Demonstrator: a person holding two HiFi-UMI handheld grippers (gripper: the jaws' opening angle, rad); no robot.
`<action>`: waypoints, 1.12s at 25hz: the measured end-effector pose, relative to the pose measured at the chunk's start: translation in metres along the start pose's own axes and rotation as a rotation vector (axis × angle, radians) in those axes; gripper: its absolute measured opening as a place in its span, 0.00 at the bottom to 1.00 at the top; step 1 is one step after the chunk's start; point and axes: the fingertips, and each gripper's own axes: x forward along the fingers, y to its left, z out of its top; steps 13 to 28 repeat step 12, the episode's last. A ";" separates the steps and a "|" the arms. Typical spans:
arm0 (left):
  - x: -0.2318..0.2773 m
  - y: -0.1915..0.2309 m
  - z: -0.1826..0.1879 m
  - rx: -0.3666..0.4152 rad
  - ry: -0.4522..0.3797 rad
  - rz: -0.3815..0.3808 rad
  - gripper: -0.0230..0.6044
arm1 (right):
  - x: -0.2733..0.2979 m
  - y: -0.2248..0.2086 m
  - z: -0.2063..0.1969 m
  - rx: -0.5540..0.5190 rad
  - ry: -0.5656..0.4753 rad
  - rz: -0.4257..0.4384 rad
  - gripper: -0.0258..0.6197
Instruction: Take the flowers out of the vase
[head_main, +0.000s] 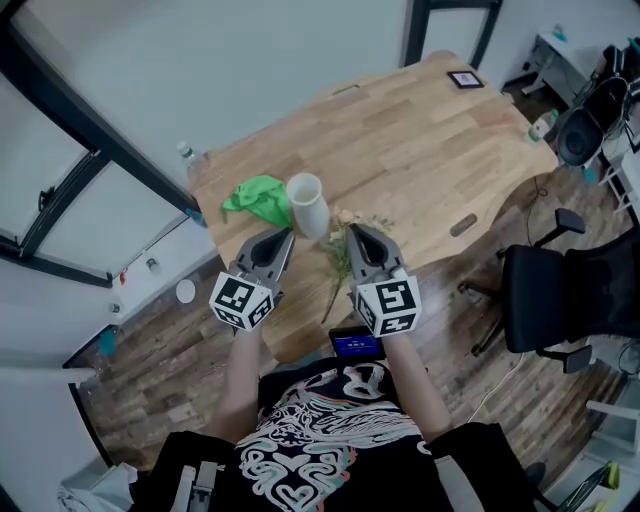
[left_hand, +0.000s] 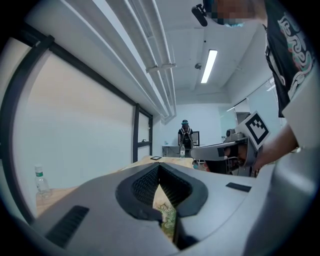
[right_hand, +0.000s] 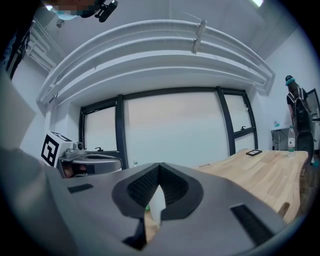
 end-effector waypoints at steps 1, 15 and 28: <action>0.001 0.000 0.001 0.000 -0.002 -0.001 0.04 | 0.000 0.000 0.000 0.000 0.001 0.001 0.05; 0.008 0.002 0.000 -0.005 -0.002 0.007 0.04 | 0.007 -0.010 0.000 0.009 -0.006 0.048 0.05; 0.008 0.002 0.000 -0.005 -0.002 0.007 0.04 | 0.007 -0.010 0.000 0.009 -0.006 0.048 0.05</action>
